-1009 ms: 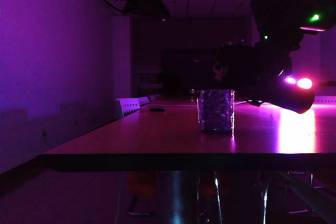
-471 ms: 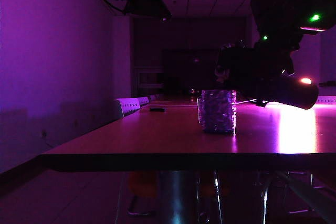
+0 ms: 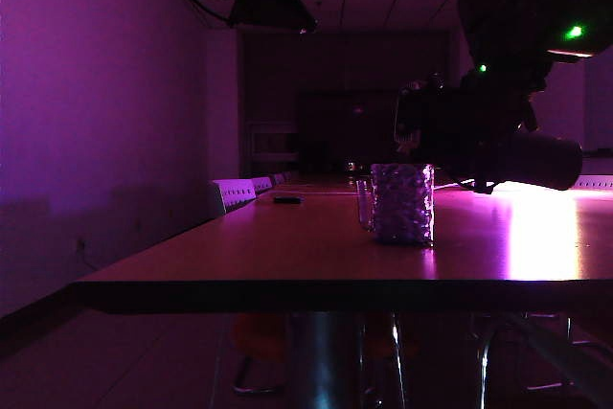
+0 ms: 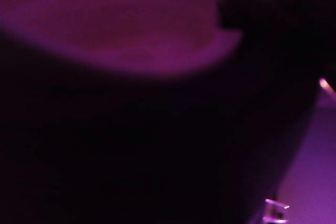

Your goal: Pick up the black thermos cup, pour some water from it into the cup, and then put the thermos cup back on the table.

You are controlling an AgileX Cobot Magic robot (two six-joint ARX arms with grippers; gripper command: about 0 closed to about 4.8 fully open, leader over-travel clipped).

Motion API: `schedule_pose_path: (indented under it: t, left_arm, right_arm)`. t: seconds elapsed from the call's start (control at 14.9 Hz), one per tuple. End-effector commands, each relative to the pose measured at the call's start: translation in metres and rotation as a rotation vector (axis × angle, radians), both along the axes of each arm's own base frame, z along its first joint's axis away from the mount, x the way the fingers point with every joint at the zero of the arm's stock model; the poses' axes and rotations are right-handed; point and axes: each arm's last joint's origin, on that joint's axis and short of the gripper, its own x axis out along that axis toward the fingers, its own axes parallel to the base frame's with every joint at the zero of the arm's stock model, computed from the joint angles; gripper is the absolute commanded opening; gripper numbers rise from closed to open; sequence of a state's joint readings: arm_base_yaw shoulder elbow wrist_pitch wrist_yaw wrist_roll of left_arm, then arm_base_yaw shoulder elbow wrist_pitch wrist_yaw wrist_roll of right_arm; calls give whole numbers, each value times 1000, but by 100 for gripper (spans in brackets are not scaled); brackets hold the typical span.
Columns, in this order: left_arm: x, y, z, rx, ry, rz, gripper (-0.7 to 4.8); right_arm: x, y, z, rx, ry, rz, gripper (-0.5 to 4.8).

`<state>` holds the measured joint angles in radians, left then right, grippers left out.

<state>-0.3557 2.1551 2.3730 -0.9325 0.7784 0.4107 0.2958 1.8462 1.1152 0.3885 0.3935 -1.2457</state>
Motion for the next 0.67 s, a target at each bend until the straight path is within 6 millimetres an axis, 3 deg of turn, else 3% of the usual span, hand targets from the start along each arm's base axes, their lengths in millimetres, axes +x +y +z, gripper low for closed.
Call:
schedule_pose_path:
  t: [0.07, 0.67]
  left_arm:
    - [-2, 0, 6, -13, -16, -9, -8]
    - [-2, 0, 6, -13, -17, -9, -8]
  right_arm:
    - [2, 1, 13, -27, -72, -17, 136]
    - [2, 2, 23, -19, -154, -11, 136]
